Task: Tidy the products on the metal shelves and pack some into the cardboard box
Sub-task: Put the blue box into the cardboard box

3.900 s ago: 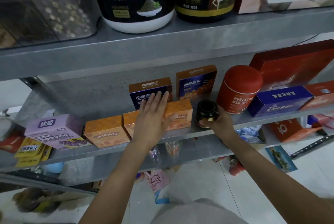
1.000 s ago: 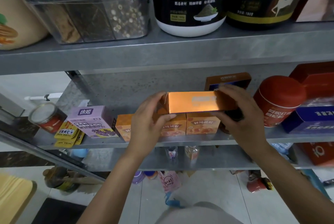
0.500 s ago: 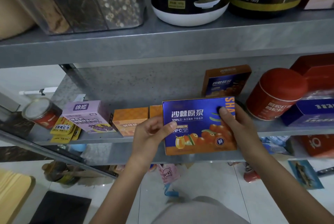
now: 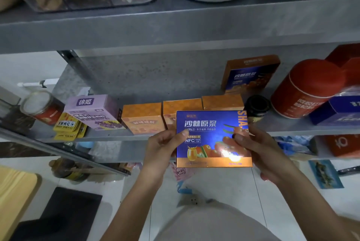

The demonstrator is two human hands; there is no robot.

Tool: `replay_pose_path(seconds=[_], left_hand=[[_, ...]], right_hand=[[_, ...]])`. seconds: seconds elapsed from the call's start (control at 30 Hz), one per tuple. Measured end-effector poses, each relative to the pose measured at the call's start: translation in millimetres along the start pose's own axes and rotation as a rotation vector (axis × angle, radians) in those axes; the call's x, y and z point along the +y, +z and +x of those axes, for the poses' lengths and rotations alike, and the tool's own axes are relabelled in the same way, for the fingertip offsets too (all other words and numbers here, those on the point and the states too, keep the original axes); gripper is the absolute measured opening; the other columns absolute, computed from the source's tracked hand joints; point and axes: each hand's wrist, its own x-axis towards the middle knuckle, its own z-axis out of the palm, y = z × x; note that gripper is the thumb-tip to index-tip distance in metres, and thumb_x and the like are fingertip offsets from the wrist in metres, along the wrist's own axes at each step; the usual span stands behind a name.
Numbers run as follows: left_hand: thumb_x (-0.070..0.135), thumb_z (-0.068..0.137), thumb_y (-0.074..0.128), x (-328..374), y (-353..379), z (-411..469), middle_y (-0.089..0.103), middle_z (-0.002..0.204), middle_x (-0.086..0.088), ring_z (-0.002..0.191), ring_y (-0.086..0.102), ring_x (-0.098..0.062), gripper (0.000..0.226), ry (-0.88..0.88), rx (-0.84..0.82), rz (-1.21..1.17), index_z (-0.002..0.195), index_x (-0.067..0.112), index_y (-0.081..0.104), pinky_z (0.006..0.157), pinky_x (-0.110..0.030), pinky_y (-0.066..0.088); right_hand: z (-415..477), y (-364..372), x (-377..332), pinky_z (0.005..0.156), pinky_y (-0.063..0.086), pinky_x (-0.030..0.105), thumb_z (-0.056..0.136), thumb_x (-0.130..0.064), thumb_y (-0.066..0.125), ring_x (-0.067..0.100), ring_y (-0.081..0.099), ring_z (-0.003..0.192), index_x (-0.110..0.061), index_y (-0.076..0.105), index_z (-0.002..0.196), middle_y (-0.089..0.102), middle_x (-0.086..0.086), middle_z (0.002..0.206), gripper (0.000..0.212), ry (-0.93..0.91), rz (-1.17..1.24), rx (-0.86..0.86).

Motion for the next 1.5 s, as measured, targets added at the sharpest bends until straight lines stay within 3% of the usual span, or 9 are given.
replay_pose_path(seconds=[0.1,0.33,0.53,0.8,0.9,1.0,1.27,1.4,1.5], left_hand=[[0.022,0.088,0.066,-4.8,0.9,0.5,0.075,0.078,-0.004,0.056,0.067,-0.008,0.008,-0.056,-0.012,0.0,0.087,0.014,0.069,0.046,-0.013,0.046],[0.034,0.086,0.063,-19.2,0.4,-1.0,0.075,0.091,0.001,0.074,0.072,-0.007,0.022,-0.147,-0.032,0.045,0.097,0.015,0.065,0.056,-0.013,0.052],[0.031,0.09,0.062,-24.5,4.3,-1.8,0.074,0.077,0.01,0.068,0.071,-0.002,0.017,-0.12,-0.032,0.101,0.089,0.014,0.065,0.053,-0.011,0.05],[0.041,0.087,0.061,-22.1,3.7,5.7,0.073,0.092,0.006,0.07,0.07,-0.001,0.025,-0.114,-0.059,0.214,0.097,0.018,0.065,0.054,-0.009,0.049],[0.04,0.09,0.058,-22.2,6.3,8.7,0.068,0.106,0.007,0.084,0.069,-0.005,0.025,-0.053,-0.1,0.318,0.108,0.023,0.058,0.065,-0.015,0.055],[0.03,0.092,0.062,-30.7,13.2,11.9,0.055,0.12,0.01,0.111,0.058,-0.012,0.036,0.018,-0.111,0.403,0.124,0.026,0.046,0.087,-0.034,0.058],[0.019,0.084,0.075,-42.8,43.8,-4.8,0.035,0.125,0.02,0.114,0.046,0.004,0.057,0.194,-0.261,0.478,0.12,0.044,0.038,0.089,-0.004,0.041],[0.043,0.085,0.07,-26.9,47.7,-10.2,0.051,0.134,0.01,0.116,0.054,0.0,0.053,-0.02,-0.49,0.257,0.13,0.042,0.042,0.096,-0.026,0.051],[0.06,0.068,0.075,-23.0,44.2,-14.5,0.069,0.116,0.01,0.112,0.063,-0.012,0.059,-0.221,-0.595,0.04,0.117,0.031,0.058,0.097,-0.038,0.052]], right_hand=[[0.7,1.9,8.6,0.084,0.055,0.049,0.04,-0.046,0.094,0.036,0.069,0.101,-0.015,0.066,0.113,0.071,0.016,0.111,0.084,-0.002,0.012,0.07],[-2.4,-1.3,16.6,0.094,0.048,0.059,0.036,-0.05,0.094,0.035,0.069,0.098,-0.012,0.066,0.112,0.072,0.014,0.109,0.09,0.047,0.013,0.114],[-8.3,-0.2,16.6,0.077,0.058,0.046,0.024,-0.055,0.094,0.031,0.072,0.089,-0.012,0.066,0.105,0.074,0.012,0.103,0.096,0.072,-0.004,0.138],[-13.9,2.9,16.8,0.068,0.061,0.037,0.028,-0.056,0.093,0.03,0.073,0.086,-0.012,0.065,0.105,0.074,0.012,0.101,0.093,0.063,0.027,0.181],[-17.9,6.6,10.4,0.061,0.06,0.033,0.053,-0.036,0.091,0.025,0.074,0.08,-0.009,0.063,0.105,0.075,0.011,0.097,0.065,0.044,-0.004,0.249],[-22.1,9.3,5.5,0.045,0.049,0.019,0.055,-0.024,0.089,0.014,0.072,0.066,-0.012,0.062,0.098,0.075,0.002,0.084,0.052,-0.008,-0.098,0.333],[-32.5,28.3,7.6,0.068,0.046,0.019,0.066,-0.028,0.086,-0.003,0.06,0.086,-0.037,0.053,0.099,0.061,-0.02,0.095,0.047,-0.137,-0.567,0.504],[-38.3,31.9,1.2,0.068,0.045,0.017,0.065,-0.034,0.084,-0.007,0.059,0.085,-0.03,0.058,0.103,0.063,-0.015,0.094,0.046,-0.166,-0.52,0.456],[-42.3,36.2,-3.4,0.068,0.053,0.024,0.07,-0.041,0.077,0.004,0.065,0.082,-0.027,0.066,0.098,0.069,-0.005,0.085,0.033,-0.151,-0.359,0.293]])
